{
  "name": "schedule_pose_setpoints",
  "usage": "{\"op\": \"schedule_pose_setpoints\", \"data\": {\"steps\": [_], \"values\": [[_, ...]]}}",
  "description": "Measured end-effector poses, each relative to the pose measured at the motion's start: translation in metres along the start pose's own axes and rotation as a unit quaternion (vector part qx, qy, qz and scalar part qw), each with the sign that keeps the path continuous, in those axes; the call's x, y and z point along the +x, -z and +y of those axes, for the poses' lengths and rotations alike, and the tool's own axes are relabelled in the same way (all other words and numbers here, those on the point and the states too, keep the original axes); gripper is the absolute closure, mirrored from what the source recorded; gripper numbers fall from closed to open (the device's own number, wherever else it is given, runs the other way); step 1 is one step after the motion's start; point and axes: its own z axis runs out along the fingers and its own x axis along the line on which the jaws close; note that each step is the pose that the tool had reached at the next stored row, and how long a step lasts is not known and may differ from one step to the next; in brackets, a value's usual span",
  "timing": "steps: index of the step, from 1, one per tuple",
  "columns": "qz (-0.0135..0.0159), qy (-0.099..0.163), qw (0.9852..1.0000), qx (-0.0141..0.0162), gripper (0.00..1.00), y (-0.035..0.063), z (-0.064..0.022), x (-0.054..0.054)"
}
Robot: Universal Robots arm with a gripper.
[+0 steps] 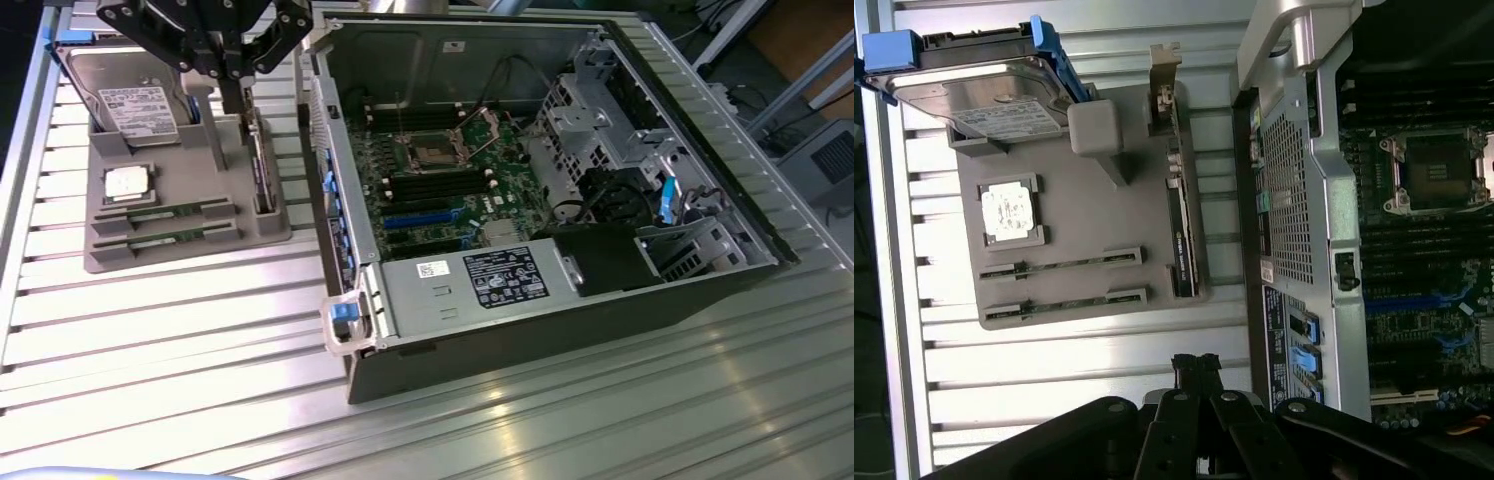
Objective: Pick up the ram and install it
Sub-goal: 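Reach for the ram, then pick up the ram and move it above insertion slot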
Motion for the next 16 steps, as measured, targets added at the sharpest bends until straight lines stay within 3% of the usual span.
{"op": "schedule_pose_setpoints", "data": {"steps": [8,12,16], "values": [[0.0000,0.000,1.0000,0.0000,0.90,0.0000,0.0000,0.0000],[0.0009,0.022,0.9998,-0.0006,0.90,0.0000,0.0000,0.0004],[0.0025,0.056,0.9984,-0.0013,0.90,0.0001,0.0000,0.0005]]}}
